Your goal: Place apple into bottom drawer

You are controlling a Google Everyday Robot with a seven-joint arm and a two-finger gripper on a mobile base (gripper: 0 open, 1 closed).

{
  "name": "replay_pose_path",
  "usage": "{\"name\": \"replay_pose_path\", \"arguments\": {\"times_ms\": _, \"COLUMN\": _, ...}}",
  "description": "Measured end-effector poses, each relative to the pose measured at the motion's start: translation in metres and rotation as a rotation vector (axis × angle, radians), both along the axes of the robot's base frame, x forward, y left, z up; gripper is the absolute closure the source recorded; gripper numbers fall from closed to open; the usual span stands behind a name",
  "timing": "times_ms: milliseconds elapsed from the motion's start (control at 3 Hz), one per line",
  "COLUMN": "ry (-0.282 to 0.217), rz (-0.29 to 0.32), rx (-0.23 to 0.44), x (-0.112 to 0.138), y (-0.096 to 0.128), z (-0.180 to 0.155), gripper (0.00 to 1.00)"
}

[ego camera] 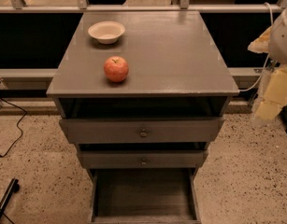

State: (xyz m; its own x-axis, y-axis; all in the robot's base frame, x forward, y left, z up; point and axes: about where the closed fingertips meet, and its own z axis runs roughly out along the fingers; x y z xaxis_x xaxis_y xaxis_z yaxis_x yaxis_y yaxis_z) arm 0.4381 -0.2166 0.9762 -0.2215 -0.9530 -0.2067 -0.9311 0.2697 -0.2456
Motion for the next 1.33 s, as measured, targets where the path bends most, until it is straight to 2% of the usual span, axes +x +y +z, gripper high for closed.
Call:
{"name": "replay_pose_path", "arguments": {"times_ms": 333, "ry": -0.002, "rz": 0.009, "rx": 0.003, "x": 0.002, "y": 0.004, "z": 0.000, "gripper": 0.00}}
{"name": "replay_pose_path", "arguments": {"times_ms": 667, "ry": -0.035, "rz": 0.143, "rx": 0.042, "x": 0.033, "y": 0.059, "z": 0.006, "gripper": 0.00}}
{"name": "replay_pose_path", "arguments": {"times_ms": 1000, "ry": -0.055, "rz": 0.281, "rx": 0.066, "x": 0.073, "y": 0.134, "z": 0.016, "gripper": 0.00}}
{"name": "replay_pose_path", "arguments": {"times_ms": 1333, "ry": -0.044, "rz": 0.380, "rx": 0.084, "x": 0.110, "y": 0.212, "z": 0.012, "gripper": 0.00}}
